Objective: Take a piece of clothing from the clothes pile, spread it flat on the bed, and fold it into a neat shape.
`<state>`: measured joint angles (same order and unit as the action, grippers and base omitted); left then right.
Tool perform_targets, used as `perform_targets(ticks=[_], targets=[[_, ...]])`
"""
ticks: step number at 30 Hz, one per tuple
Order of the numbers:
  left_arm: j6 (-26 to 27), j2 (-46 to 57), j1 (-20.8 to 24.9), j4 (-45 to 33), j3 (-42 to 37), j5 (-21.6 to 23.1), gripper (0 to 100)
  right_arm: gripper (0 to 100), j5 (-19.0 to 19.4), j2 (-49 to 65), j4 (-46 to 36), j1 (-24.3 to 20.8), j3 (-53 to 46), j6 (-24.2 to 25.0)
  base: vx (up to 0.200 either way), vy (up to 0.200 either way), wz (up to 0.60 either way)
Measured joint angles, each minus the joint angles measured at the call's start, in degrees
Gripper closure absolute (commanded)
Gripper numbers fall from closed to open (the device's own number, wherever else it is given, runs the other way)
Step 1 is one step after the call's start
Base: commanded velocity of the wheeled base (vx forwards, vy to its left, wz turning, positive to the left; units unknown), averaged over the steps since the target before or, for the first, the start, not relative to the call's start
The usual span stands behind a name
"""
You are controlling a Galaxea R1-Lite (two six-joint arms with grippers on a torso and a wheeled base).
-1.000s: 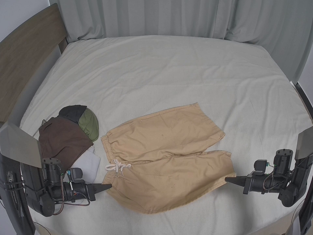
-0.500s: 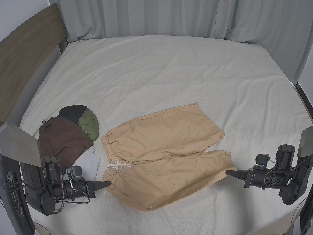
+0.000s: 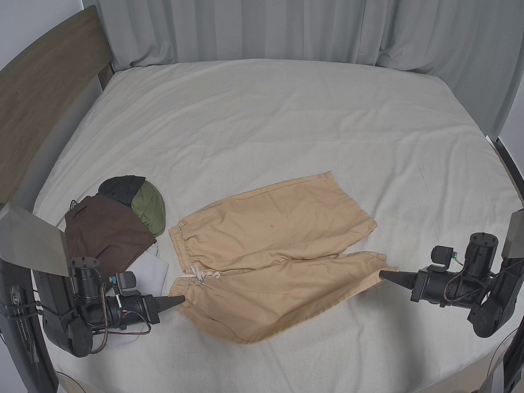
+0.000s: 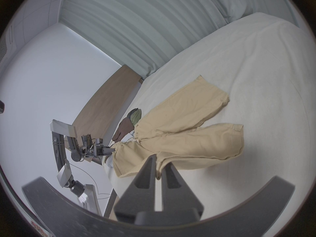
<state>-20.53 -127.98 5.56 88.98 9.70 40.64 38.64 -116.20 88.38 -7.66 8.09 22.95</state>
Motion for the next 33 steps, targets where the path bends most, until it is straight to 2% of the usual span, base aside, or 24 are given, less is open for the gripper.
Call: perform_targets(ticks=[6,19,33], targets=[[-0.51,0.16,0.02,0.00,0.84,-1.83,100,100,-0.52,0.88,-0.02,0.05,0.89,0.52,0.000,0.000,0.00],[-2.22,1.21,0.00,0.00,1.58,-1.97,100,100,-0.68,1.43,0.00,0.13,2.40,0.88,0.000,0.000,0.00],[-2.95,2.65,-0.16,0.00,2.00,-3.12,100,100,-5.17,2.67,-0.02,-1.46,3.94,0.94,0.000,0.000,0.00]])
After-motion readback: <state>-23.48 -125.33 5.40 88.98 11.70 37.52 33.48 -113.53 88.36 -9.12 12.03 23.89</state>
